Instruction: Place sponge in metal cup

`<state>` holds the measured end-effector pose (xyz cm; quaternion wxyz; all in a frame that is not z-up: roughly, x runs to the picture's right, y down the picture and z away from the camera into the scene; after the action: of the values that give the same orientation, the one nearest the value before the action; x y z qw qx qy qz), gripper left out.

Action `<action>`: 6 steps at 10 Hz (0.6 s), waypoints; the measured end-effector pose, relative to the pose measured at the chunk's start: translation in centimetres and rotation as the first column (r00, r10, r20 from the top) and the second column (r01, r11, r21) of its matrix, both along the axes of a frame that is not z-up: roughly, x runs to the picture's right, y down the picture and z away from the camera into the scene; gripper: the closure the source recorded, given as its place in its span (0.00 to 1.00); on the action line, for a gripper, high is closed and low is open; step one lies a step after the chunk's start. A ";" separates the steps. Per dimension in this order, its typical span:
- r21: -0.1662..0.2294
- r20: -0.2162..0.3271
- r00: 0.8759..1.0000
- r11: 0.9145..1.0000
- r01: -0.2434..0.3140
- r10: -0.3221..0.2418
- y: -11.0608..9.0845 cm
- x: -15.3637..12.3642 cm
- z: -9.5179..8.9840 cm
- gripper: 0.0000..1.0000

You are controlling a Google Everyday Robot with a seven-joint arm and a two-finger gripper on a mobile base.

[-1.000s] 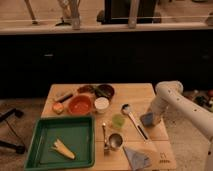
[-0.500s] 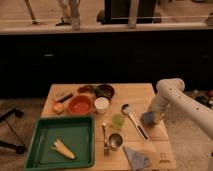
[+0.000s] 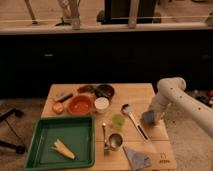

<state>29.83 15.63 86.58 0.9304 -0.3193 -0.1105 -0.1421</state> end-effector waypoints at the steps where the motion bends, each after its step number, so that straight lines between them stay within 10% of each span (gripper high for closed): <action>1: 0.003 0.000 1.000 1.000 -0.001 0.001 -0.1 0.0 0.0 1.00; 6: 0.013 -0.002 1.000 1.000 -0.003 0.003 -0.6 -0.1 0.1 1.00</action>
<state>29.76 15.03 86.71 0.9329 -0.3130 -0.1091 -0.1409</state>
